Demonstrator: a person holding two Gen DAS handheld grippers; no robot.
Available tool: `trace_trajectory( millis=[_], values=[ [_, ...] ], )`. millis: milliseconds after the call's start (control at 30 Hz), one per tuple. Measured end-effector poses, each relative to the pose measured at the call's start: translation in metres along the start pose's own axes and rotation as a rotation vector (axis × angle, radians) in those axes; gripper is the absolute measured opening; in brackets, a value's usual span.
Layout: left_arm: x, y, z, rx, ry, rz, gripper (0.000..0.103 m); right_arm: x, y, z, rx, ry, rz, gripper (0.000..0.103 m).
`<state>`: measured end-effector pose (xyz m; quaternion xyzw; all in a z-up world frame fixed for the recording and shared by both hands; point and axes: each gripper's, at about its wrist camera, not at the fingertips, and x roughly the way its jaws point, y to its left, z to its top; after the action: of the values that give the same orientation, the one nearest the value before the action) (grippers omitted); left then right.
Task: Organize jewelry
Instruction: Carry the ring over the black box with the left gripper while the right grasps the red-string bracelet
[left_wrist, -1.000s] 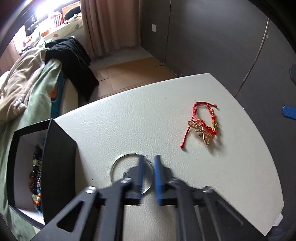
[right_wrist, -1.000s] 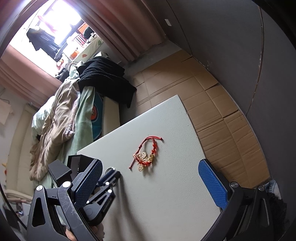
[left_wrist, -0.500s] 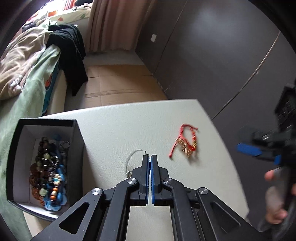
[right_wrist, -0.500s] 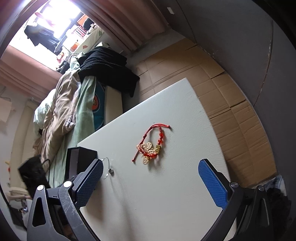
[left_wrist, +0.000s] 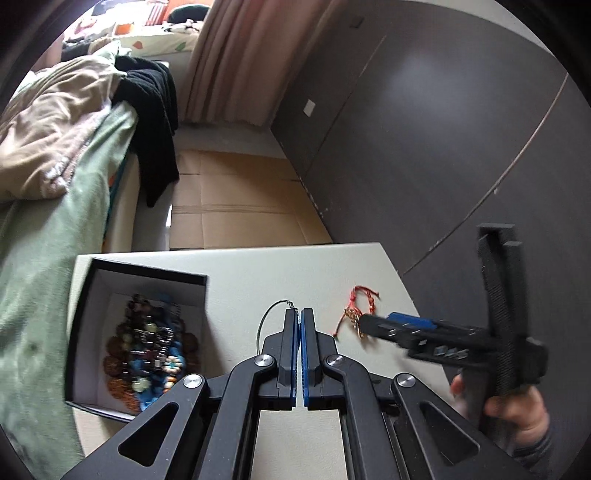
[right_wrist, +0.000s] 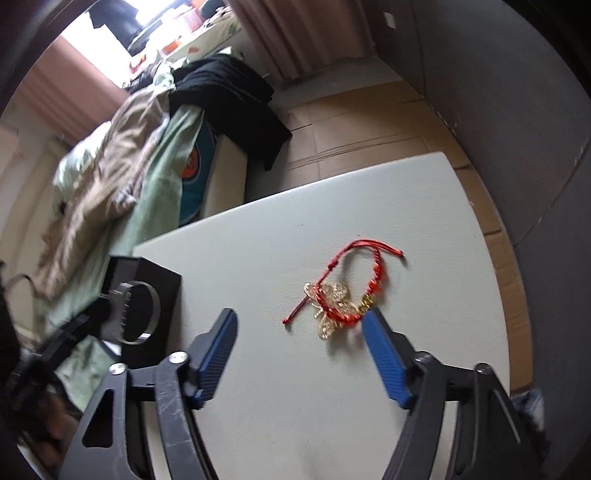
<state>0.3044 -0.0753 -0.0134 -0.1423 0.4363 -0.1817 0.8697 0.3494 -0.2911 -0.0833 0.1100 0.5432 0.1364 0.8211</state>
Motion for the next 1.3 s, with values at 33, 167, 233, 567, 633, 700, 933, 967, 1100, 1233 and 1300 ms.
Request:
trace_trajectory(
  millis=[33, 167, 233, 567, 633, 700, 933, 967, 1100, 1233, 1300],
  values=[
    [-0.005, 0.003, 0.001, -0.004, -0.008, 0.003, 0.001, 0.004, 0.004, 0.0, -0.017, -0.001, -0.026, 0.064],
    [-0.02, 0.015, 0.004, -0.027, -0.029, 0.003, 0.001, 0.019, 0.01, 0.003, -0.073, 0.009, -0.123, 0.04],
    [-0.031, 0.023, 0.006, -0.037, -0.05, 0.01, 0.001, 0.023, 0.008, 0.002, -0.083, 0.016, -0.149, 0.014],
    [-0.061, 0.06, 0.006, -0.086, -0.095, 0.061, 0.001, -0.015, 0.016, 0.004, -0.091, -0.093, -0.064, 0.007],
    [-0.062, 0.064, 0.006, -0.085, -0.098, 0.074, 0.001, -0.025, 0.018, 0.004, -0.072, -0.117, -0.015, 0.007],
    [-0.062, 0.068, 0.006, -0.093, -0.1, 0.078, 0.001, -0.034, 0.021, 0.004, -0.057, -0.137, 0.026, 0.007],
    [-0.056, 0.074, 0.003, -0.09, -0.09, 0.102, 0.001, -0.026, 0.032, 0.009, -0.062, -0.09, -0.089, 0.013],
    [-0.055, 0.075, 0.003, -0.089, -0.086, 0.105, 0.001, -0.017, 0.029, 0.011, -0.044, -0.058, -0.111, 0.035],
    [-0.048, 0.08, 0.002, -0.104, -0.068, 0.123, 0.001, 0.001, 0.021, 0.012, -0.048, -0.024, -0.134, 0.061],
    [-0.043, 0.081, 0.002, -0.101, -0.061, 0.151, 0.001, 0.019, 0.021, 0.015, -0.075, 0.007, -0.152, 0.061],
    [-0.04, 0.082, 0.002, -0.103, -0.053, 0.151, 0.001, 0.03, 0.019, 0.015, -0.084, 0.032, -0.163, 0.055]
  ],
)
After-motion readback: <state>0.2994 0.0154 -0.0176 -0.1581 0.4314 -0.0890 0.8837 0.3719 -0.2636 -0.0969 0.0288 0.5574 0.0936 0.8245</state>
